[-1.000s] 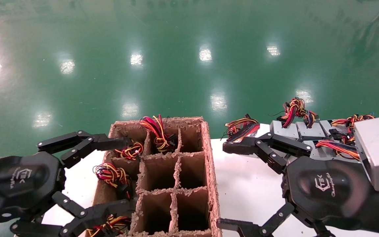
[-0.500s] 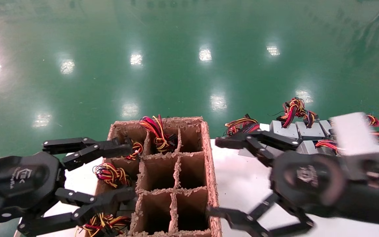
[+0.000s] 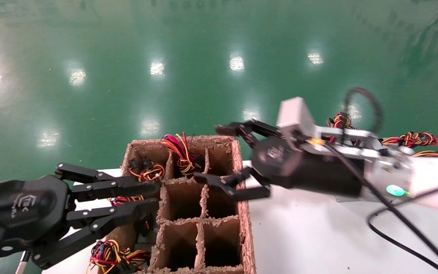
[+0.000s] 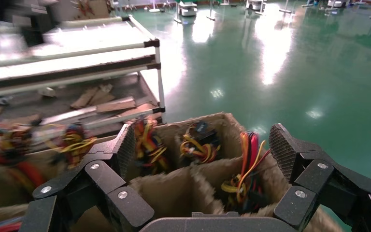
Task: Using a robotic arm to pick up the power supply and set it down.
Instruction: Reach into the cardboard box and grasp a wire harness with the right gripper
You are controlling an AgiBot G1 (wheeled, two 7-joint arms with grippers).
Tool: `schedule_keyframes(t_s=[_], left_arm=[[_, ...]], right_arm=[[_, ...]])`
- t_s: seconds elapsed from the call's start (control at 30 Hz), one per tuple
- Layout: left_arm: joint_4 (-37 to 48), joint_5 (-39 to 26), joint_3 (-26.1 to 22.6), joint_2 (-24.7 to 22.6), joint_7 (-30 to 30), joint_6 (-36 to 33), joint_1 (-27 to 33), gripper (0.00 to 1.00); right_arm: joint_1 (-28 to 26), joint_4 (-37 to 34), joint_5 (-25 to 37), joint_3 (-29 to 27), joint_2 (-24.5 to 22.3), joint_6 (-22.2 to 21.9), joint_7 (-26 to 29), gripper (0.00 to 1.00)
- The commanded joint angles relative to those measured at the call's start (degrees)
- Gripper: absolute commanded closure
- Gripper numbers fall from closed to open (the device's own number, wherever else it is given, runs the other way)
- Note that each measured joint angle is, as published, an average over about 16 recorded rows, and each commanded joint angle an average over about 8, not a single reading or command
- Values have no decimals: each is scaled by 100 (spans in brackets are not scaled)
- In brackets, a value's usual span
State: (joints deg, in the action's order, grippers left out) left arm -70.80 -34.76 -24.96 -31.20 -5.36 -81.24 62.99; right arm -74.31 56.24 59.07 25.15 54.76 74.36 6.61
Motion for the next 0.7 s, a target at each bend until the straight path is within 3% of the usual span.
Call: schedule_keyframes(t_s=[0.03,0.17,0.27,0.37,0.47,0.53,0.63,0.7], left_arm=[[0,0,0,0,0,0,0,100],[0,0,0,0,0,0,0,100],[0,0,0,0,0,0,0,100],[0,0,0,0,0,0,0,100],[0,0,0,0,0,0,0,100],[0,0,0,0,0,0,0,100],[0,0,0,0,0,0,0,100],[0,0,0,0,0,0,0,100]], right_arm=[[-164,-179,176,99,228,-125,-37,0],[-351,-723,377,235,689,-360,-143,1],[-453,-1157,492,304,1003,-552,-263,10],[-550,-1566,582,347,1253,-716,-403,34],[-662,-1933,654,381,1455,-831,-530,68],[-741,-2151,709,412,1564,-875,-608,86],[-851,-2447,798,467,1700,-915,-717,100],[-911,-2624,853,502,1775,-929,-784,100]])
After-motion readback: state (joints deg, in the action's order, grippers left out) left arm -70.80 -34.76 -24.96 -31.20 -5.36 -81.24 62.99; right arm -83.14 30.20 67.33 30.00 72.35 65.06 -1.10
